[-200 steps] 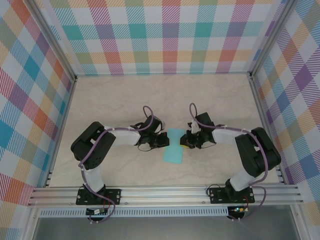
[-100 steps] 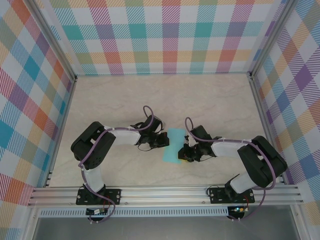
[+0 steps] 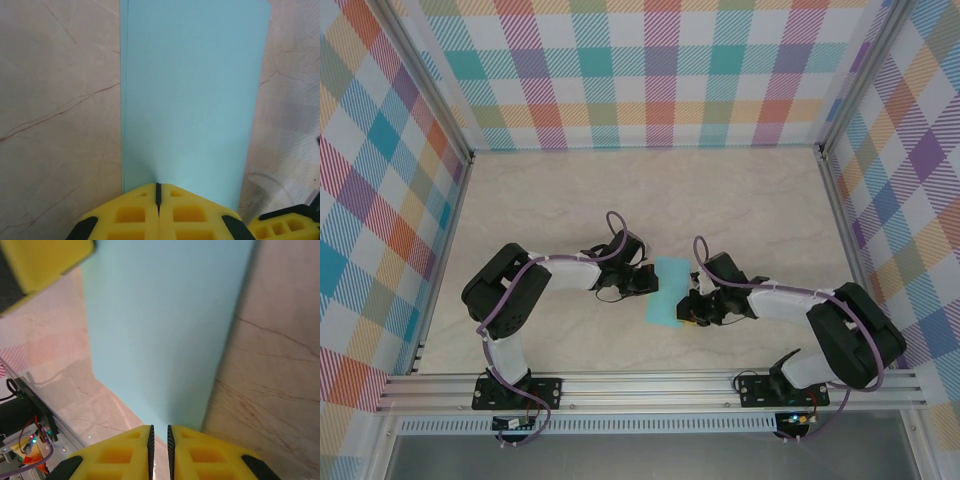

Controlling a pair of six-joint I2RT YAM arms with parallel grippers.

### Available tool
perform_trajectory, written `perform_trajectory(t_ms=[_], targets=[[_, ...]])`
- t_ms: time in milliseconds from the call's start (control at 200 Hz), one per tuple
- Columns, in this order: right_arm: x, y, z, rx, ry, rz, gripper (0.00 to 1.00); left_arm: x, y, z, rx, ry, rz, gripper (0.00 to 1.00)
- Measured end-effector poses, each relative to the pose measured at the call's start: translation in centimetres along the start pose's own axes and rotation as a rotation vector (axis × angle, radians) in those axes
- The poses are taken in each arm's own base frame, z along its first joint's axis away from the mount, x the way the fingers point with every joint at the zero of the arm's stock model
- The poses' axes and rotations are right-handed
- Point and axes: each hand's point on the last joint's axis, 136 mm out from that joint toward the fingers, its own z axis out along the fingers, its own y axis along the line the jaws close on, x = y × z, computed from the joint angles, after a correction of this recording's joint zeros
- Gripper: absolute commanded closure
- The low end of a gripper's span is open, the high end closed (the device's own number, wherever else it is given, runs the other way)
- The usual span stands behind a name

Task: Fold a paper plane with a square sheet of paper (pick it up from the middle)
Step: Fold the square sheet of paper in half at the center of the table, then fold the triangle a second time at the center of the table.

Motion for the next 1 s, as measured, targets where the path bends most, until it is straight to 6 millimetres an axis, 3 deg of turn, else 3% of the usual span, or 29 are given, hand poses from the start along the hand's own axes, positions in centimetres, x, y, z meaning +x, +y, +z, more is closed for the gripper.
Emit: perform_trajectory(t_ms=[115, 235, 390, 535, 680, 1000], targets=[[0.3, -0.4, 0.3, 0.004, 0.016, 0.01, 0.82, 0.0, 0.0, -0.1, 0.001, -0.001, 0.001, 1.0], [0.3, -0.5, -0.3, 0.024, -0.004, 0.001, 0.72, 0.1, 0.0, -0.2, -0.001, 0.0, -0.002, 0.98], [-0.8, -0.6, -2.8, 0.121, -0.104, -0.019, 0.62, 0.6, 0.9, -1.4, -0.053, -0.011, -0.025, 0.72], [-2.9, 0.7, -4.6, 0.165, -0.191, -0.036, 0.59, 0.3, 1.2, -4.3, -0.113, -0.089, -0.036, 0.53], [-4.5, 1.3, -4.6, 0.171, -0.21, -0.028, 0.61, -0.3, 0.7, -5.8, -0.107, -0.131, -0.038, 0.52], [-5.1, 1.2, -2.5, 0.145, -0.14, 0.01, 0.63, 1.1, 2.2, -3.7, -0.078, -0.04, -0.122, 0.5]])
